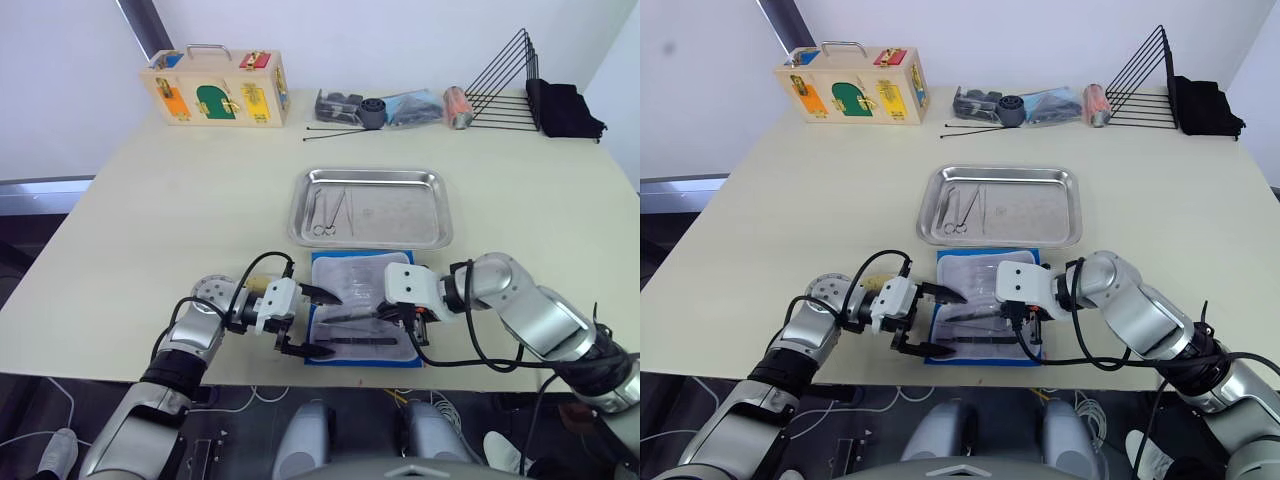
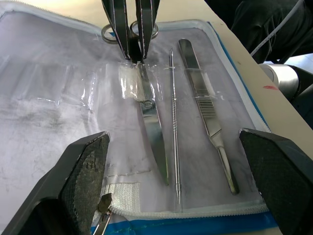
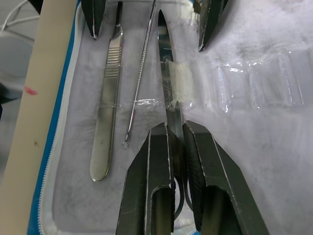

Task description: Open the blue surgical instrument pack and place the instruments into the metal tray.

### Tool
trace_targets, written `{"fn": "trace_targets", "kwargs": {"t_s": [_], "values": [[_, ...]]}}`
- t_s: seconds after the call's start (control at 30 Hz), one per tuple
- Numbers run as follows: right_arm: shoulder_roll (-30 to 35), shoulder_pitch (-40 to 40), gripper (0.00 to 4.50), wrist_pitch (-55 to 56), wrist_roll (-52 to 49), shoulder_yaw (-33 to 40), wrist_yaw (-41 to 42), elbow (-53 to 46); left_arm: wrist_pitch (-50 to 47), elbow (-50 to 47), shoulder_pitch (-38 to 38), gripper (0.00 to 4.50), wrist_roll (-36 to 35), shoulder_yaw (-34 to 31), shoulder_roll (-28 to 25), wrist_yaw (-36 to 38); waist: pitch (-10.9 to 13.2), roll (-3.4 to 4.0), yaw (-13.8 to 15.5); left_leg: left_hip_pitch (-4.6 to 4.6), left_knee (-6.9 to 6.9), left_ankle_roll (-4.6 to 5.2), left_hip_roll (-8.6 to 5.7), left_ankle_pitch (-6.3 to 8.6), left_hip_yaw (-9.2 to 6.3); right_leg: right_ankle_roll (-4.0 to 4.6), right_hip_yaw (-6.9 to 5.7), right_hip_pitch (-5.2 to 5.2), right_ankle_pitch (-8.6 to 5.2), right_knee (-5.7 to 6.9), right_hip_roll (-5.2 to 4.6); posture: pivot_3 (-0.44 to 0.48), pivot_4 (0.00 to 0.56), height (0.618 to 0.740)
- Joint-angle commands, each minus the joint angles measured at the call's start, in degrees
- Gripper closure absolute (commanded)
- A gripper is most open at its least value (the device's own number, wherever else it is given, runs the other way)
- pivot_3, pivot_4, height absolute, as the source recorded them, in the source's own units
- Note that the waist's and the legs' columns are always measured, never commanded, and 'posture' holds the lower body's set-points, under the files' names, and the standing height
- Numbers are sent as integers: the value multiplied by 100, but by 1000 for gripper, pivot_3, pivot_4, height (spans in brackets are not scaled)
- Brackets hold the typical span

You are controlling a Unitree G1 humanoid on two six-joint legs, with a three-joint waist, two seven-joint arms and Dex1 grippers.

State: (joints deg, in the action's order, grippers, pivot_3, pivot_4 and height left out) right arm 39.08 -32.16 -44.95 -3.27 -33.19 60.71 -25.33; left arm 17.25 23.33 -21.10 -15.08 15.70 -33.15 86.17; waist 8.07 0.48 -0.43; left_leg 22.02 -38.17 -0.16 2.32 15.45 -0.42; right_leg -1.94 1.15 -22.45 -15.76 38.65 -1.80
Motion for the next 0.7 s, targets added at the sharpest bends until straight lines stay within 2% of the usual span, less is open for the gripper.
{"fn": "trace_targets", "kwargs": {"t_s": [0.03,0.33,0.7], "values": [[225,-219,4444,-61,95,61,65,-351,-226,200,210,0,399,259,49,-84,1,-1,9,3,0,0,0,0,-2,0,-3,0,0,-2,-1,0,150,740],[700,-104,4444,28,71,194,194,-501,-332,70,260,0,393,254,58,-122,1,-2,10,5,0,1,-1,1,-3,0,-5,0,0,-7,-3,0,150,740],[1916,189,4444,478,-341,1068,815,-779,-422,-20,292,0,379,272,85,-136,4,-4,4,6,3,3,-2,2,-3,-2,-7,1,-1,-15,-6,0,150,740]]}}
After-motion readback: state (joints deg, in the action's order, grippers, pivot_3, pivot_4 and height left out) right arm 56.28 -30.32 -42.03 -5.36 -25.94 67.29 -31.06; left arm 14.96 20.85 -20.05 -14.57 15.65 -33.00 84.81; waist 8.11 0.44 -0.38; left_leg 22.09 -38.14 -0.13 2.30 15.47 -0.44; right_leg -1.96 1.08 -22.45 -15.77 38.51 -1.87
